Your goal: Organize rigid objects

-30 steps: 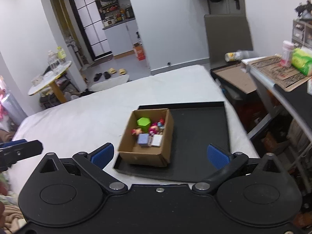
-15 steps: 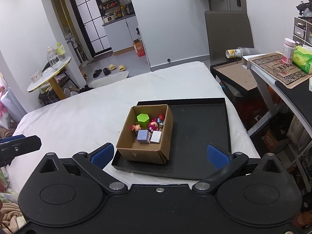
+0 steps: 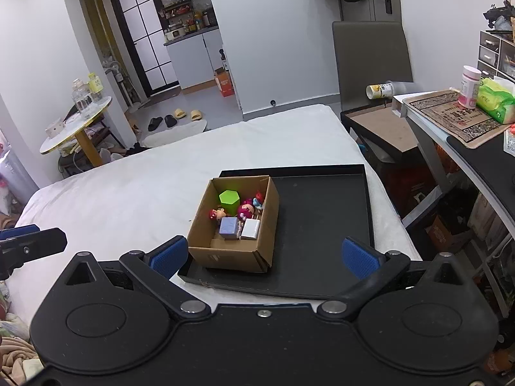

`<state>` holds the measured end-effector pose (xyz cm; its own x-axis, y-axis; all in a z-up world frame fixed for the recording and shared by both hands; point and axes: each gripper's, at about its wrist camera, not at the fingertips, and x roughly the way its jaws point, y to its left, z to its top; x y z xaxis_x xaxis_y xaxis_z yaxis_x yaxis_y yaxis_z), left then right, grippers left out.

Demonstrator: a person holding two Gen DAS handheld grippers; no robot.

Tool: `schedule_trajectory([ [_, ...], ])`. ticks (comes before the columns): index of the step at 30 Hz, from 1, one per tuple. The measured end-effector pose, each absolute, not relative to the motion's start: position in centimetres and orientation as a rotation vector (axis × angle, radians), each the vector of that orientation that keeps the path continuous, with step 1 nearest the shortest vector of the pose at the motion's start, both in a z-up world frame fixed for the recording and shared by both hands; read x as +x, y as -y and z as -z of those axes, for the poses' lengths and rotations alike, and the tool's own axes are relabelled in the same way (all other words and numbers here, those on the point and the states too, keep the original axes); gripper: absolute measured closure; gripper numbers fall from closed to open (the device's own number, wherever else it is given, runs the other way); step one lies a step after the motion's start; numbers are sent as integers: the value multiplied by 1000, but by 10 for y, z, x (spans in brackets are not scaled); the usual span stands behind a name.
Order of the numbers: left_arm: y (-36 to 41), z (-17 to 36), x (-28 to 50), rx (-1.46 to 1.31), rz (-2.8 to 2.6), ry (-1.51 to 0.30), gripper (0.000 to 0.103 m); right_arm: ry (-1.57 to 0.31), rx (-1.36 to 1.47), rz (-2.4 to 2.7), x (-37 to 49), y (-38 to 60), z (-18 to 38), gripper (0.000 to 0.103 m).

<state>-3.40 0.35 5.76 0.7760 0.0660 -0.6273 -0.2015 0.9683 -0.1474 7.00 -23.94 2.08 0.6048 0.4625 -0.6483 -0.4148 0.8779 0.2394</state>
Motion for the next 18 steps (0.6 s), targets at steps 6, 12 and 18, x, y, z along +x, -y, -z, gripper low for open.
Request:
schedule_trajectory([
  [6,-4,-54,-34,-215,-144,-677,1,-752,56,-507,67,238,-26,0],
  [12,-6,-55,-33,-216,-146,-675,1,-753,45,-508,67,236,-27,0],
  [18,-6,-54,-32,-208,-153,-676,1,-760,38,-504,68,235,-26,0],
])
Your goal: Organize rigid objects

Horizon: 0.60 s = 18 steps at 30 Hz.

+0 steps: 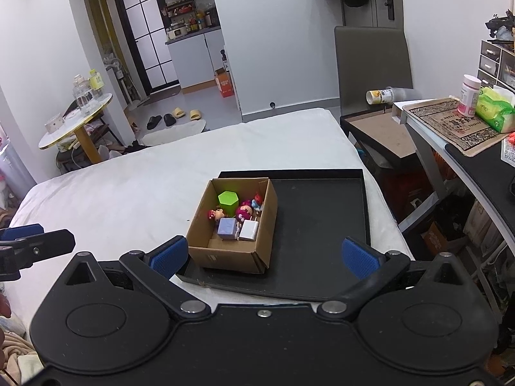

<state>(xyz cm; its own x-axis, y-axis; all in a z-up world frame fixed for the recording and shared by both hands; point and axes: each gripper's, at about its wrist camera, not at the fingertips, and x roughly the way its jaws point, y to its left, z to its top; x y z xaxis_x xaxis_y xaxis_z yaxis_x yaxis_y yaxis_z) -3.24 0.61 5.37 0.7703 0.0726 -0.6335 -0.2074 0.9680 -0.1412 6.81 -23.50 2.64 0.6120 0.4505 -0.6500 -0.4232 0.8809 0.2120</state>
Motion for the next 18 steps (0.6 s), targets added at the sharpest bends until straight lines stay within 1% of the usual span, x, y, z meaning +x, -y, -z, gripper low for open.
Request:
schedule_trajectory([
  [18,-4,-51,-28,-176,-176,-684,1,-771,27,-514,68,234,-24,0],
])
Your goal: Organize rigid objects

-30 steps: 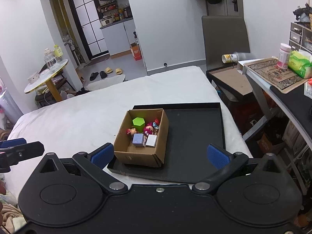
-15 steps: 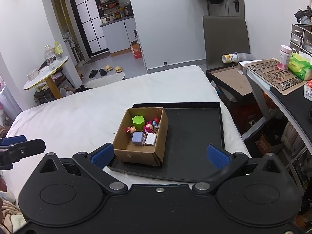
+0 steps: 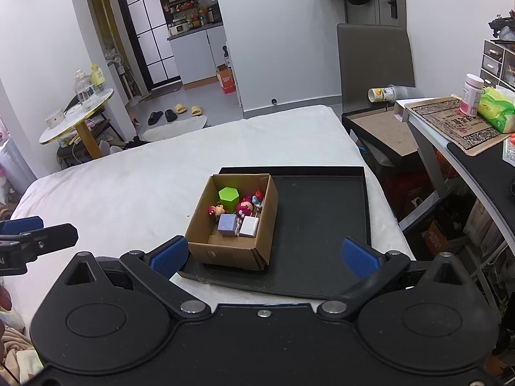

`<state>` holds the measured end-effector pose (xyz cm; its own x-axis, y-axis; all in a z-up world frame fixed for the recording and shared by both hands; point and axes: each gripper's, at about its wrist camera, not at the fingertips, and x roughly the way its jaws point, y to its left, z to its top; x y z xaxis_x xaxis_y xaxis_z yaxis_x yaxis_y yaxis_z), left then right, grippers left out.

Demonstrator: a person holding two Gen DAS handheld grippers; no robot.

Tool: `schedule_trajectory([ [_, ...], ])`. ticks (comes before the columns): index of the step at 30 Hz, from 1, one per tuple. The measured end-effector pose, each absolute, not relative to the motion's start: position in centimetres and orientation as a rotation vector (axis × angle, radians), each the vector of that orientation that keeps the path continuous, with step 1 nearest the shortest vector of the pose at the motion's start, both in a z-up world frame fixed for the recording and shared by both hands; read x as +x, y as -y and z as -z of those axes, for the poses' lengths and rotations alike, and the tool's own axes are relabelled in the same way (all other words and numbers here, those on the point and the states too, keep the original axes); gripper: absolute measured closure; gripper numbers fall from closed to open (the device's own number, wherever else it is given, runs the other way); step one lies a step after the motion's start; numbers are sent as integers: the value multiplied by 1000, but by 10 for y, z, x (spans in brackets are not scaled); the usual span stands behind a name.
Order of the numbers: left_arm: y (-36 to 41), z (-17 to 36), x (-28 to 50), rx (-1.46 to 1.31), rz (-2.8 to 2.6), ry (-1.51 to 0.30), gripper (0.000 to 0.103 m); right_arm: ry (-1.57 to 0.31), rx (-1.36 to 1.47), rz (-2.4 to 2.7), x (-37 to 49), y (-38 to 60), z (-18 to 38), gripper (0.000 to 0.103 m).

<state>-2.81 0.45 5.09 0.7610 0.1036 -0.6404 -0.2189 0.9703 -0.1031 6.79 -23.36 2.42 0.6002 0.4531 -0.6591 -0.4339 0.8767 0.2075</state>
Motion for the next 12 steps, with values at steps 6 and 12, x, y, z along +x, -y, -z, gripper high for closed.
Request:
schedule_trajectory([
  [6,-5,-48,-25,-161,-188,-691,1,-784,26,-518,69,232,-21,0],
  [12,-6,-45,-21,-154,-199,-694,1,-788,46,-522,72,234,-19,0],
])
